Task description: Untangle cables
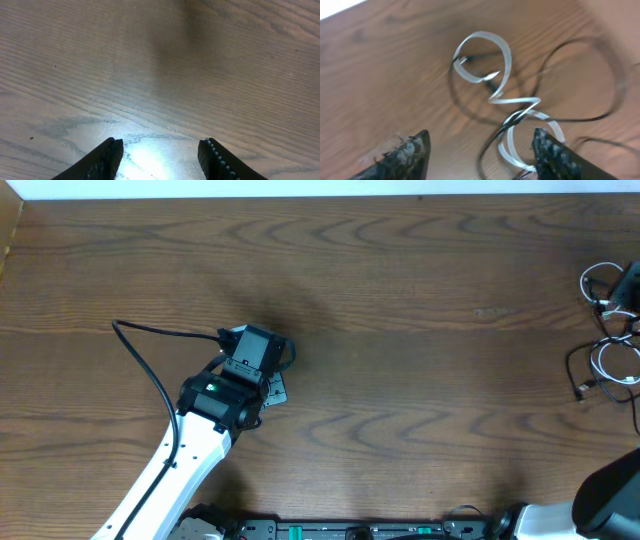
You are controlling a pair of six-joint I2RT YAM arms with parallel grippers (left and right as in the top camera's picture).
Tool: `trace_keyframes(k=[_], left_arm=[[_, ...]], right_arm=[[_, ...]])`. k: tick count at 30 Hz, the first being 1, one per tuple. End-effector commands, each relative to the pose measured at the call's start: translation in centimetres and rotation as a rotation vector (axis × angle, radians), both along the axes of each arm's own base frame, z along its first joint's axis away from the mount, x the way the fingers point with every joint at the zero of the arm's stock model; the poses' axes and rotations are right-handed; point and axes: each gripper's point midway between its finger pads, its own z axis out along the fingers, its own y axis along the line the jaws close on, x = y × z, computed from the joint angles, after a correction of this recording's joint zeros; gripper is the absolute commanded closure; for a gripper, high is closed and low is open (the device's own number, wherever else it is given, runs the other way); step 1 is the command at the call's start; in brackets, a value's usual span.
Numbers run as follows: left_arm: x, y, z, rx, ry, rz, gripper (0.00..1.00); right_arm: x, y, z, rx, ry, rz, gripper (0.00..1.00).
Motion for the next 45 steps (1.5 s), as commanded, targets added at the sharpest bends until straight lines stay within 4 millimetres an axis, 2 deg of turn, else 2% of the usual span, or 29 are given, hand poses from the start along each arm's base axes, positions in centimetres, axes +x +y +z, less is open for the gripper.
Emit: trace_keyframes(k=[1,4,5,11,14,18,24,28,29,31,35,39,42,45], left_arm=[[0.3,0.1,0.4,0.014,-0.013,0.000,0.46],[0.3,0.1,0.4,0.014,-0.013,0.000,0.46],[0.4,0.1,0.4,0.012,-0.016,0.000,0.46],[0.7,-0.1,0.6,0.002,-0.032,-0.002,0.46],[1.0,-0.4,0.7,-0.010,-0.044,-0.005,0.46],[2.2,-1.0,1.4,-0.031,-0.100,-0.023,0.46],[3.3,-3.8,2.3,-0.088,-0.150,-0.214,0.46],[3.1,-4.8,1.8,-0.095,-0.131,-0.313,0.46],[3.1,-5.0,1.4,-0.084,-0.118,-0.345,0.46],[3.2,-5.0,0.7,-0.054,-0.097,-0.385,0.45],[3.2,-4.2,-1.3,0.001,-0.029,-0.390,0.46],[2.1,-2.3,-3.5,0.003,0.097,-0.288,0.46],[1.0,-0.6,-4.2,-0.007,0.169,-0.192,0.46],[-0.7,1.0,-4.7,-0.055,0.268,-0.130,0.34]], right_arm=[[1.4,3.2,-2.2,0.190,-0.009,0.112,0.36],[1.7,5.2,-3.6,0.301,0.005,0.180,0.34],[2.0,6.9,-4.2,0.376,0.005,0.232,0.33],[2.6,11.5,-5.4,0.523,0.027,0.354,0.29],[2.7,13.8,-5.8,0.532,0.060,0.409,0.25],[2.9,18.7,-6.0,0.504,0.104,0.559,0.21],[2.8,24.4,-6.4,0.424,0.157,0.733,0.19],[1.9,28.3,-7.0,0.411,0.202,0.817,0.19],[1.3,30.1,-7.3,0.413,0.224,0.857,0.19],[0.7,31.8,-7.7,0.398,0.248,0.891,0.20],[-0.4,32.6,-8.7,0.292,0.323,0.883,0.20],[-2.3,31.3,-10.0,0.211,0.446,0.732,0.14],[-4.0,30.6,-10.5,0.212,0.524,0.678,0.09],[-6.7,30.3,-10.9,0.257,0.633,0.640,0.05]])
